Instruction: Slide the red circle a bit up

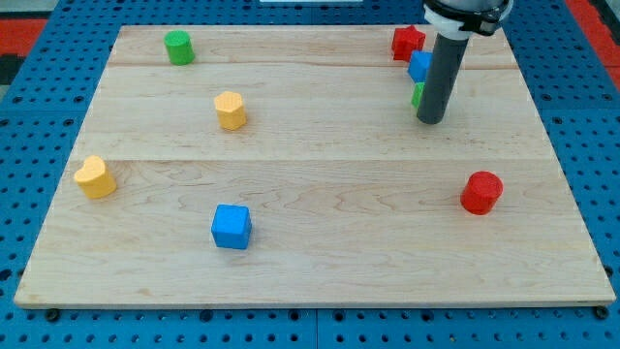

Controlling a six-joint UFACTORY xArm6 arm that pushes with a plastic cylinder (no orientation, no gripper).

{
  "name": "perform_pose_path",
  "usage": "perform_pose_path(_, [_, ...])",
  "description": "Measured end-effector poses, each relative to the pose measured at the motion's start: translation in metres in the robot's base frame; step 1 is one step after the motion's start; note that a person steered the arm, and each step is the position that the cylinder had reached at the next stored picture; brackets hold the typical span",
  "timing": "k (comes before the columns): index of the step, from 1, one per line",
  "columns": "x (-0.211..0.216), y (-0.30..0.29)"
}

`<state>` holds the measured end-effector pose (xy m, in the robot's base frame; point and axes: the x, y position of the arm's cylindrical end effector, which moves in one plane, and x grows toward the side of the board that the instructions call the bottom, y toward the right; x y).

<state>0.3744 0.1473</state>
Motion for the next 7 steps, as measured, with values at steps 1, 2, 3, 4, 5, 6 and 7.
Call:
perform_pose_path(1, [0.024,0.007])
perform_pose_path(2, [0.060,0.052])
perform_pose_path(3, [0.071,0.101])
perform_pose_path(4, [0.139,0.106])
perform_pose_path(5, [0.162,0.062])
perform_pose_path(6, [0.148,0.010])
perform_pose_path(7, [0.131,0.004])
